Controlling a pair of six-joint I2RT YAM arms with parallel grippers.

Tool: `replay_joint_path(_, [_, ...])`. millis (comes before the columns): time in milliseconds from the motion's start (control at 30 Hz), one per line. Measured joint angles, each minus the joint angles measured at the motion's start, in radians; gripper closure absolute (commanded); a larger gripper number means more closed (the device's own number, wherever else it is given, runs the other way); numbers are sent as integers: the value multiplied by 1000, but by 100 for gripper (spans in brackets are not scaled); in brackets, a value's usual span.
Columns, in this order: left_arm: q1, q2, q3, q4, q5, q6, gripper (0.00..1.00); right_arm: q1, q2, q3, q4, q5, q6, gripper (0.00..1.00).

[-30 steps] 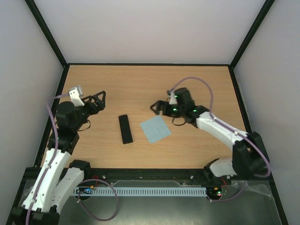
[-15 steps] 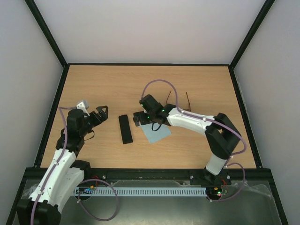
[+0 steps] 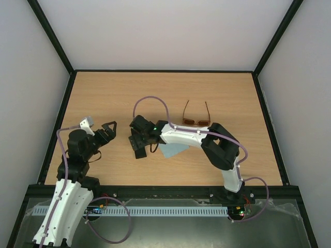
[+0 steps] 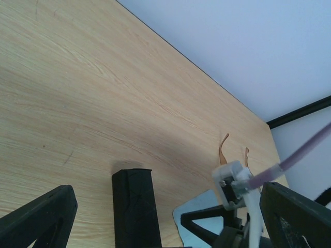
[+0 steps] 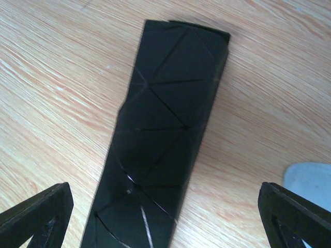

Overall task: Organize the sunglasses
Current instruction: Pick up the sunglasses case from the center of the board.

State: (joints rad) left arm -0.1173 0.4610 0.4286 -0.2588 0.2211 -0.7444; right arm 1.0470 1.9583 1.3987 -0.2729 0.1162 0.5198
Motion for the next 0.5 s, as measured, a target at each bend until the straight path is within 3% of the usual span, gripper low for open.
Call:
replay_joint_path(300, [0, -21, 1, -26, 27, -7, 0, 52, 173, 178, -87, 69, 4, 0])
replay_joint_path(500, [0, -20, 1, -35, 37, -8, 0, 56, 202, 193, -142, 100, 8, 21])
